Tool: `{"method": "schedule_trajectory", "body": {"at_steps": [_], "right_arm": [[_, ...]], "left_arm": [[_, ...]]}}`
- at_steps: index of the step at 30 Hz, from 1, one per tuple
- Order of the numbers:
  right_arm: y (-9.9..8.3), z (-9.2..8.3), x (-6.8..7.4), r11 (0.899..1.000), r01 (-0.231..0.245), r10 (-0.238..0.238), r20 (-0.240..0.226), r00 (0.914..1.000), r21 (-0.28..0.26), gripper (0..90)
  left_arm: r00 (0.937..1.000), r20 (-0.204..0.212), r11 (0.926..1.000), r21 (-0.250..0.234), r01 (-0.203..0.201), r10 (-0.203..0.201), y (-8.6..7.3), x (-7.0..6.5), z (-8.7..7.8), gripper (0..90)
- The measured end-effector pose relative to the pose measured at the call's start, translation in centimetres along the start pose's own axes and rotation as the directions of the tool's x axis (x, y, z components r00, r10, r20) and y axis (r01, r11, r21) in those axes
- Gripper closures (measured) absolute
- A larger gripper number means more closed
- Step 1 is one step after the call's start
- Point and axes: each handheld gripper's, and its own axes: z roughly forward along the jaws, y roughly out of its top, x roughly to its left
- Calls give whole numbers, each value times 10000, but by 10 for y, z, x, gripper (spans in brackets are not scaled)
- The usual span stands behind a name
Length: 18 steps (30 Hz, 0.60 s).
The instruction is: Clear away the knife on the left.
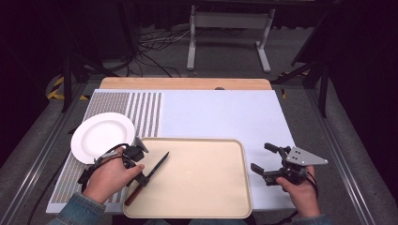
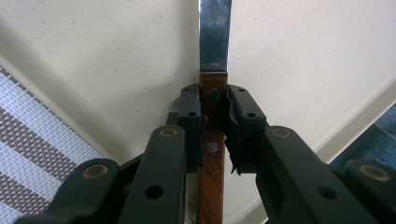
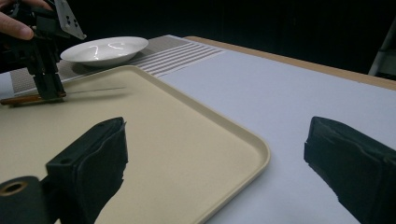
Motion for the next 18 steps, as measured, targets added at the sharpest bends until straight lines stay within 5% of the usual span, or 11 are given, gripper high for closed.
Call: {"method": "schedule_trajectory", "body": {"at_steps": [7,14,17,18], "right_arm": [[0,0,0,10000,15,-15,-15,10000,8,67],[0,0,0,10000,23,-23,-30,10000,-5,67],[0,0,0,10000,25,-25,-31,10000,-22,66],[0,0,0,10000,31,-31,-38,10000,-15,66]], "left_arm": [[9998,-98,9999,33,-168,169,1,-2,1,753],[9959,-265,9944,-574,-885,871,-3,-10,-4,502],[9820,-587,9690,-1616,-1869,1796,-6,-15,-6,306],[9672,-834,9468,-1998,-2522,2400,-5,-16,-6,241]]}}
